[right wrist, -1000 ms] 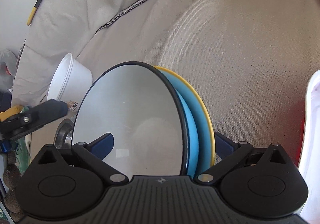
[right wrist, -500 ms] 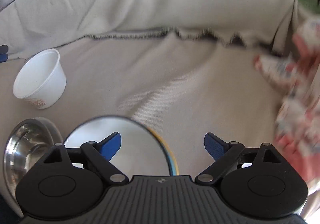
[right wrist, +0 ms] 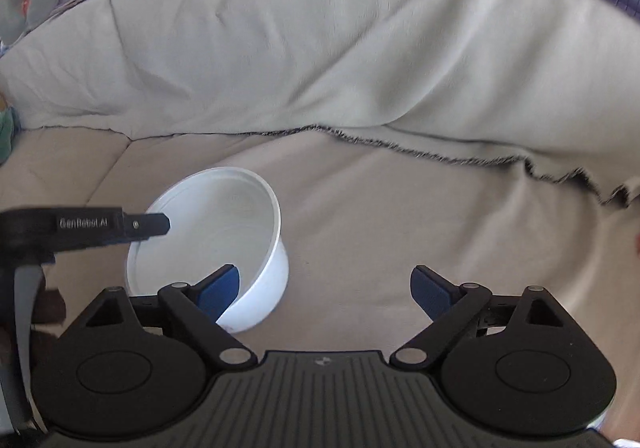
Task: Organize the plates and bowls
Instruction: 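Move the left tool to the white printed cup-bowl rim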
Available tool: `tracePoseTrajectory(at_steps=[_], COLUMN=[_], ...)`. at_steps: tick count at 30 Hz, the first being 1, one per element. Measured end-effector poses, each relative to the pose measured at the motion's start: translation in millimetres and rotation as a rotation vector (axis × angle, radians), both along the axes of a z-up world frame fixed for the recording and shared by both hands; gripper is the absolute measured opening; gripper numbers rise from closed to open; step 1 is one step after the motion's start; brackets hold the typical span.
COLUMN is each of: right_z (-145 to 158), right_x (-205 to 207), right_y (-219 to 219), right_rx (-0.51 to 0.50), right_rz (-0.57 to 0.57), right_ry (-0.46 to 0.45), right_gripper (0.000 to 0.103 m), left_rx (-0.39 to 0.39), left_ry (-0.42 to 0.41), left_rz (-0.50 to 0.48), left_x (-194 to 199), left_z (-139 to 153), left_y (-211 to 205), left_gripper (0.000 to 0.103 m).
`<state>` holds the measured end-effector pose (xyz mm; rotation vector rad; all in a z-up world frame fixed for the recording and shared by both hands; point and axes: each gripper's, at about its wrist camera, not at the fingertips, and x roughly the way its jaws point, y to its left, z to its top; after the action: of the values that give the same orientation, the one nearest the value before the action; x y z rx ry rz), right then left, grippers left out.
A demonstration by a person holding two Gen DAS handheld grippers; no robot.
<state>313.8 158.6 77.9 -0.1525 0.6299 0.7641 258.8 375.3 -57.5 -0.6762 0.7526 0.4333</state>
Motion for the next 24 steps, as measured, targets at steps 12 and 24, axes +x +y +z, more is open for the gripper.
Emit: tracePoseTrajectory(at_steps=[12,24], right_z=[-44.4,-11.1], right_x=[21.5,41.9], right_y=[35.7,26.2], right_rx=[0.002,0.044], right_rz=[0.001,-0.001], right_ry=[0.226,0.273], right_gripper=[0.047,0.047], left_rx=[0.023,-0.037], left_ry=[-0.14,0.043], left_rz=[-0.047,-0.055], left_x=[-30.6,3.9], left_z=[45.5,-12.5], left_y=[-1.8,8.3], left_gripper=[0.027,0.028])
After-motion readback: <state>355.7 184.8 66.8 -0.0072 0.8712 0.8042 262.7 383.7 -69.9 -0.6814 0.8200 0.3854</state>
